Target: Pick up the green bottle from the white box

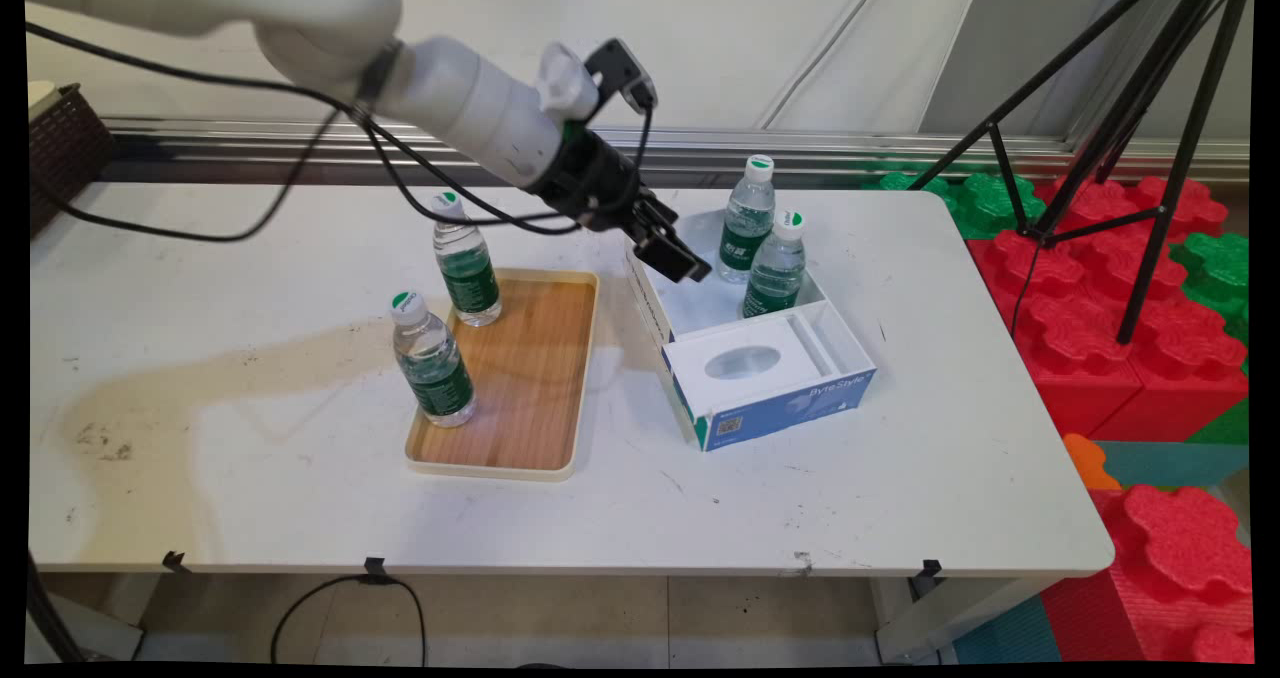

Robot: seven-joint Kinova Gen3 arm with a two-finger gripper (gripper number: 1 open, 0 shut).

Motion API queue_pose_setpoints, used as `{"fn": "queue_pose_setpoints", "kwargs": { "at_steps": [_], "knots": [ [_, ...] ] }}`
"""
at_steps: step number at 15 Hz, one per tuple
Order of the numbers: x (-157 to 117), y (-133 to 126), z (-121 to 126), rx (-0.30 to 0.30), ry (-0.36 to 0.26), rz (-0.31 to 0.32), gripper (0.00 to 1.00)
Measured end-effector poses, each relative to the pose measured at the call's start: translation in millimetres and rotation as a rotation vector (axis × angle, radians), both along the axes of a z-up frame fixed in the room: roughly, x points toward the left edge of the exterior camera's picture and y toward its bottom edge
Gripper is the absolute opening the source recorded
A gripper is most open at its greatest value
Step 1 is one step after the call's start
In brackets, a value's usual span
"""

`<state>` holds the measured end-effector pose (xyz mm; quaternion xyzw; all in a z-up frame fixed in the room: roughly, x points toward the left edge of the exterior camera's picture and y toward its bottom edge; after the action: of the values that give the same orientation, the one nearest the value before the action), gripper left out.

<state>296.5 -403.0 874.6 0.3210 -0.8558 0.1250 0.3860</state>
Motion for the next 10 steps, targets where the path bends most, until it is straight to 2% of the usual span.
{"fn": "queue_pose_setpoints", "kwargs": {
  "at_steps": [5, 10],
  "knots": [
    [-15.8, -21.0, -38.8, -0.034, 0.061, -0.019, 1.00],
    [-31.6, -38.7, -59.7, -0.062, 0.109, -0.031, 1.00]
  ]
}}
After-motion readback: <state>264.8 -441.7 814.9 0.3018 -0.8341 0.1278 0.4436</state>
